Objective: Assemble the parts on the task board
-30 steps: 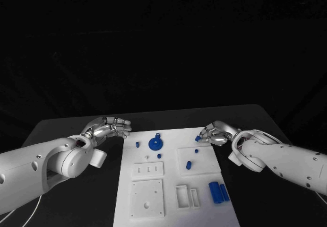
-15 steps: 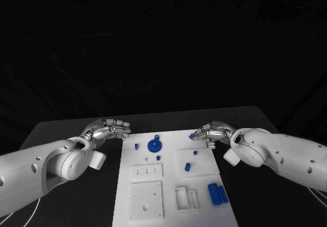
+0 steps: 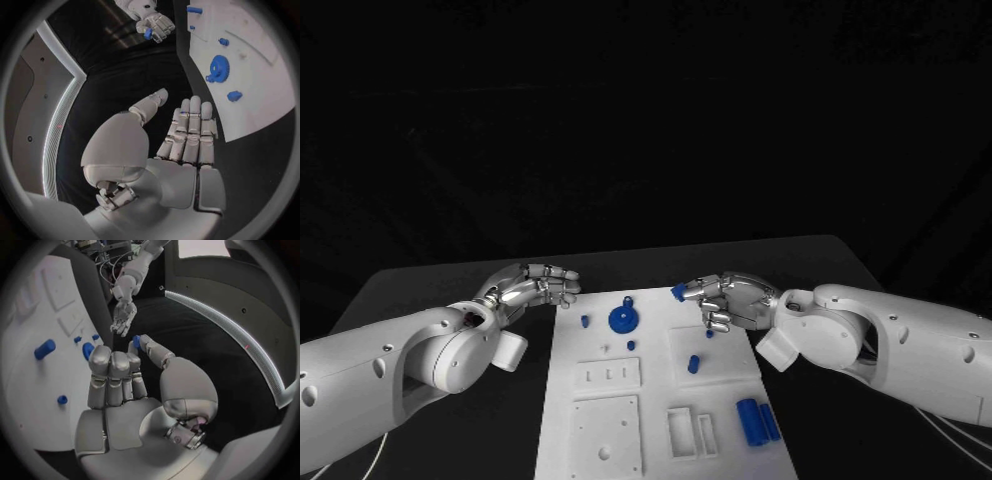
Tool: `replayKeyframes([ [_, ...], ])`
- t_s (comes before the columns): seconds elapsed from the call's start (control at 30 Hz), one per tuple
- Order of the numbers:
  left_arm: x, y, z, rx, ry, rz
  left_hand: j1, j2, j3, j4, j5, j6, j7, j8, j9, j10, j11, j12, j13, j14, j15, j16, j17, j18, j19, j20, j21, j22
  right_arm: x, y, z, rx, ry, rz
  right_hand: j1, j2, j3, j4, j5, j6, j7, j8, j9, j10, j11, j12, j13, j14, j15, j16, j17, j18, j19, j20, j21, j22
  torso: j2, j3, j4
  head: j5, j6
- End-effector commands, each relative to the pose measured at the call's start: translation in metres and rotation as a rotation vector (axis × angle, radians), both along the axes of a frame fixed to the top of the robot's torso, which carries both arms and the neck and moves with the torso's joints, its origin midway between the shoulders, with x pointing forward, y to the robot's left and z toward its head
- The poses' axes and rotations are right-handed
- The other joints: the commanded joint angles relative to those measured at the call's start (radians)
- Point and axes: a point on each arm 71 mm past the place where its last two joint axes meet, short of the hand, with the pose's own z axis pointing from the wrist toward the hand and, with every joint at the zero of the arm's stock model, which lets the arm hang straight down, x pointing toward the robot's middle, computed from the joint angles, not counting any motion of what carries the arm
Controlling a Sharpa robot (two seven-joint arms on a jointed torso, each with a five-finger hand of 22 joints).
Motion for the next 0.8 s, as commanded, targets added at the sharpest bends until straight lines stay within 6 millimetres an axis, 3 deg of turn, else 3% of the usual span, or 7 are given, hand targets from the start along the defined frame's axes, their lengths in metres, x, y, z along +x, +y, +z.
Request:
replayKeyframes([
  [0.03, 0.000, -0.004, -0.002, -0.002, 0.010, -0.033, 0.000, 0.002, 0.003, 0.001, 0.003, -0.006, 0.014, -0.003, -0.001, -0.005, 0.002, 0.003, 0.002, 0.000, 0.001, 0.003, 0.001, 0.009, 0.001, -0.004, 0.004, 0.018, -0.007, 0.010, 0.008, 0.149, 0.025, 0.013, -0.001, 0.013, -0.005, -0.003, 0.001, 0.029, 0.036, -0.007, 0.063, -0.008, 0.000, -0.002, 0.002, -0.008, -0.001, -0.004, 0.001, 0.061, -0.008, 0.001, -0.006, 0.014, 0.000, 0.0007, 0.0062, 0.003, 0.003],
  [0.2, 0.000, -0.007, -0.004, -0.001, 0.013, -0.043, -0.001, 0.003, 0.003, 0.002, 0.003, -0.006, 0.014, -0.003, -0.001, -0.006, 0.002, 0.003, 0.002, 0.000, 0.001, 0.003, 0.001, 0.009, 0.001, -0.004, 0.004, 0.018, -0.022, 0.029, 0.014, 0.221, 0.056, 0.129, -0.002, 0.015, -0.005, -0.003, 0.001, 0.028, 0.037, -0.007, 0.063, -0.008, 0.001, -0.002, 0.002, -0.009, -0.001, -0.004, 0.002, 0.061, -0.009, 0.001, -0.006, 0.014, -0.004, -0.0010, 0.0081, -0.001, -0.002],
  [0.4, 0.000, -0.009, -0.005, -0.003, 0.015, -0.048, -0.004, 0.004, 0.002, 0.003, 0.001, -0.006, 0.014, -0.003, -0.001, -0.005, 0.002, 0.003, 0.002, -0.001, 0.001, 0.003, 0.002, 0.009, 0.001, -0.004, 0.004, 0.018, -0.036, 0.046, 0.018, 0.260, 0.074, 0.277, -0.002, 0.029, -0.015, -0.006, 0.002, 0.019, 0.040, -0.014, 0.065, -0.018, 0.004, -0.004, 0.004, -0.016, 0.003, -0.006, 0.004, 0.061, -0.019, 0.003, -0.007, 0.017, -0.005, 0.0016, 0.0067, 0.001, -0.009],
  [0.5, 0.000, -0.010, -0.006, -0.004, 0.015, -0.050, -0.005, 0.004, 0.002, 0.003, 0.000, -0.005, 0.014, -0.003, -0.001, -0.005, 0.001, 0.004, 0.002, -0.001, 0.001, 0.003, 0.002, 0.009, 0.001, -0.004, 0.004, 0.018, -0.039, 0.049, 0.020, 0.272, 0.073, 0.304, 0.001, 0.032, -0.017, -0.006, 0.004, 0.017, 0.041, -0.016, 0.066, -0.021, 0.005, -0.004, 0.005, -0.018, 0.004, -0.007, 0.005, 0.061, -0.023, 0.004, -0.006, 0.018, -0.005, -0.0005, 0.0078, 0.000, -0.010],
  [0.6, 0.000, -0.009, -0.007, -0.004, 0.016, -0.049, -0.006, 0.004, 0.001, 0.004, -0.001, -0.005, 0.014, -0.002, -0.001, -0.005, 0.001, 0.004, 0.002, -0.001, 0.001, 0.003, 0.002, 0.009, 0.001, -0.004, 0.005, 0.018, -0.041, 0.050, 0.021, 0.284, 0.074, 0.339, 0.003, 0.036, -0.022, -0.006, 0.005, 0.015, 0.043, -0.017, 0.068, -0.024, 0.007, -0.003, 0.007, -0.020, 0.005, -0.007, 0.006, 0.061, -0.026, 0.004, -0.005, 0.018, -0.004, -0.0022, 0.0100, 0.000, -0.008],
  [0.8, 0.000, -0.008, -0.008, 0.001, 0.020, -0.039, -0.008, 0.008, 0.002, 0.004, -0.005, -0.003, 0.013, -0.001, 0.000, -0.002, 0.000, 0.007, 0.004, 0.000, 0.000, 0.004, 0.003, 0.009, 0.001, -0.004, 0.006, 0.018, -0.042, 0.052, 0.021, 0.299, 0.084, 0.358, 0.006, 0.043, -0.035, -0.007, 0.005, 0.011, 0.044, -0.021, 0.071, -0.031, 0.009, -0.002, 0.010, -0.023, 0.007, -0.007, 0.009, 0.061, -0.034, 0.006, -0.003, 0.020, -0.004, -0.0013, 0.0102, 0.008, 0.001],
])
